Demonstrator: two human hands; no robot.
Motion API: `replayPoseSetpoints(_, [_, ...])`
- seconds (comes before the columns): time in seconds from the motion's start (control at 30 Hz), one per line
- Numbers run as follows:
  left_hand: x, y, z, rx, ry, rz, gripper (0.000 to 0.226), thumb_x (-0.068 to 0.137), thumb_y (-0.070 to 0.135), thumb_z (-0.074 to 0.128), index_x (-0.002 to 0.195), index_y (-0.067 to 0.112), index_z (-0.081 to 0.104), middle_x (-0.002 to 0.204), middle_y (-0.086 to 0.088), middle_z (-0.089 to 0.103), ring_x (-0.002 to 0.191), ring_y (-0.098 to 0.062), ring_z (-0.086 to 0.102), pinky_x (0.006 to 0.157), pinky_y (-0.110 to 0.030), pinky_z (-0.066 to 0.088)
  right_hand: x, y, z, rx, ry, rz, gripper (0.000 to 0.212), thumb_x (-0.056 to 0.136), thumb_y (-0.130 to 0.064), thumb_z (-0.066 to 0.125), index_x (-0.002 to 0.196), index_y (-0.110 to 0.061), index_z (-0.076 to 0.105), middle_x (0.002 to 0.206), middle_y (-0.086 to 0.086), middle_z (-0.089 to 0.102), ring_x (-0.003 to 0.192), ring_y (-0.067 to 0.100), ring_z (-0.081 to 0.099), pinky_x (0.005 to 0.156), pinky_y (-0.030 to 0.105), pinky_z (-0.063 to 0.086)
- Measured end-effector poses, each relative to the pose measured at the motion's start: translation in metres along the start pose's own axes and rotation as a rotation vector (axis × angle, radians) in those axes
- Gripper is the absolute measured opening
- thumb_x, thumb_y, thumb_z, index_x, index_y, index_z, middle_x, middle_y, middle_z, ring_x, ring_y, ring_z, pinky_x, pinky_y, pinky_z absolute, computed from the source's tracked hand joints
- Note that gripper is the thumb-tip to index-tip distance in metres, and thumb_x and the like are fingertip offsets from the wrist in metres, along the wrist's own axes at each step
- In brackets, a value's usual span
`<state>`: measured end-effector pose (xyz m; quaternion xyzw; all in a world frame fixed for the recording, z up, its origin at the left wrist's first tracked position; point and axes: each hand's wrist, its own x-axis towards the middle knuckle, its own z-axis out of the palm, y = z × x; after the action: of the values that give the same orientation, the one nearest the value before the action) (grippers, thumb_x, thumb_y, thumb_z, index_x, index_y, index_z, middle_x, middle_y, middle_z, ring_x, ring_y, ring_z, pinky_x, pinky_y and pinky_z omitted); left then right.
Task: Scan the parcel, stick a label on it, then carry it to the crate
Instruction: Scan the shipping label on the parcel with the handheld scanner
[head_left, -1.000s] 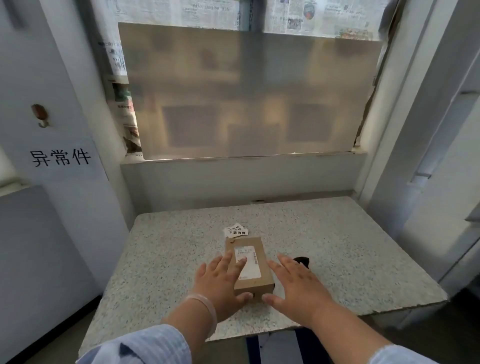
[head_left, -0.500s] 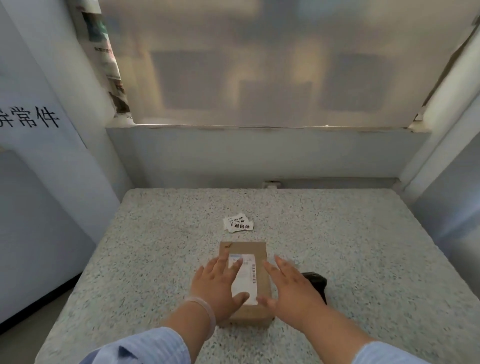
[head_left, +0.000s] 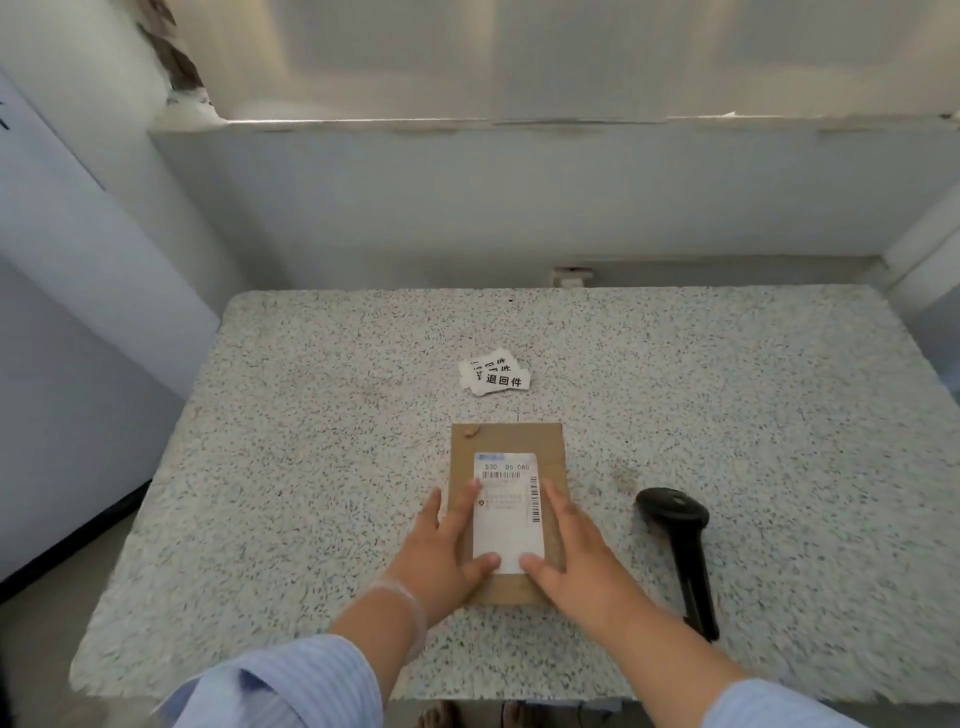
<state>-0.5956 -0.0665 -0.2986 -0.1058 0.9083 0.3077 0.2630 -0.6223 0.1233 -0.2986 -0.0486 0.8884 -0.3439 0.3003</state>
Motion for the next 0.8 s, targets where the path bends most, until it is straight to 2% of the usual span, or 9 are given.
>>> replayPoseSetpoints(0.07, [0.002,-0.004,0.004,-0.136,-0.005,0.043,0.082,0.085,0.049,0.057,0.134,0.065,-0.007,0.158,0.001,0.009,0.136,-0.026,0.032,0.109,-0.044,0.037,0.0,0.002,0.006,0.091,0.009,-0.002,0.087,0.088,-0.045,0.058,0.143,-0.054,-0.008,0.159,-0.009,0.01,0.142,0.015,0.021,0.113,0.04,0.025])
replayPoseSetpoints(0.17, [0.004,-0.007,0.005,-0.215,0.045,0.086,0.082,0.085,0.046,0.059,0.132,0.068,-0.004,0.154,0.001,0.019,0.132,-0.022,0.036,0.106,-0.044,0.04,0.002,0.002,0.007,0.152,0.03,0.007,0.085,0.089,-0.042,0.059,0.144,-0.055,-0.005,0.158,-0.009,0.016,0.14,0.015,0.025,0.114,0.041,0.027])
replayPoseSetpoints(0.27, [0.002,-0.006,0.0,-0.247,0.099,0.122,0.083,0.083,0.045,0.063,0.137,0.062,0.002,0.153,0.001,0.017,0.131,-0.019,0.034,0.107,-0.037,0.038,0.0,-0.002,0.002,0.207,0.06,-0.023,0.083,0.089,-0.04,0.06,0.143,-0.058,0.0,0.156,-0.008,0.022,0.139,0.015,0.027,0.113,0.044,0.029])
replayPoseSetpoints(0.37, [-0.001,0.001,-0.01,-0.268,0.151,0.171,0.087,0.082,0.044,0.065,0.143,0.054,0.003,0.154,0.001,0.01,0.133,-0.017,0.03,0.104,-0.03,0.035,-0.003,-0.008,-0.005,0.254,0.106,-0.051,0.079,0.09,-0.036,0.06,0.145,-0.056,0.005,0.153,-0.01,0.026,0.137,0.013,0.029,0.112,0.039,0.03])
replayPoseSetpoints(0.47, [-0.003,0.009,-0.015,-0.294,0.159,0.193,0.091,0.08,0.048,0.066,0.142,0.055,0.001,0.156,0.0,0.006,0.137,-0.019,0.025,0.107,-0.031,0.029,-0.007,-0.013,-0.015,0.282,0.151,-0.065,0.074,0.092,-0.032,0.058,0.146,-0.052,0.011,0.152,-0.009,0.029,0.134,0.008,0.03,0.112,0.037,0.029])
replayPoseSetpoints(0.6, [-0.003,0.015,-0.019,-0.362,0.22,0.241,0.088,0.076,0.046,0.071,0.14,0.057,0.012,0.155,-0.001,0.015,0.137,-0.017,0.026,0.109,-0.032,0.029,-0.011,-0.015,-0.027,0.275,0.168,-0.098,0.076,0.091,-0.034,0.06,0.143,-0.058,0.011,0.148,-0.014,0.029,0.132,0.005,0.03,0.111,0.036,0.03])
replayPoseSetpoints(0.67, [-0.002,0.017,-0.02,-0.378,0.225,0.246,0.087,0.075,0.045,0.072,0.14,0.058,0.014,0.154,-0.001,0.018,0.137,-0.017,0.026,0.111,-0.035,0.03,-0.015,-0.014,-0.032,0.293,0.151,-0.098,0.074,0.09,-0.038,0.06,0.139,-0.063,0.01,0.145,-0.017,0.029,0.132,0.006,0.031,0.111,0.04,0.033])
replayPoseSetpoints(0.73, [-0.001,0.017,-0.018,-0.38,0.208,0.233,0.088,0.075,0.046,0.072,0.14,0.059,0.013,0.154,0.0,0.018,0.137,-0.018,0.027,0.112,-0.041,0.032,-0.017,-0.009,-0.038,0.322,0.172,-0.071,0.068,0.09,-0.047,0.055,0.137,-0.066,0.01,0.149,-0.015,0.029,0.134,0.012,0.034,0.108,0.05,0.037])
replayPoseSetpoints(0.8, [0.0,0.016,-0.016,-0.381,0.201,0.217,0.088,0.076,0.045,0.071,0.14,0.059,0.012,0.155,0.001,0.017,0.136,-0.019,0.029,0.111,-0.043,0.033,-0.017,0.002,-0.046,0.333,0.309,0.013,0.062,0.091,-0.051,0.05,0.14,-0.06,0.013,0.151,-0.01,0.03,0.134,0.019,0.036,0.104,0.058,0.038])
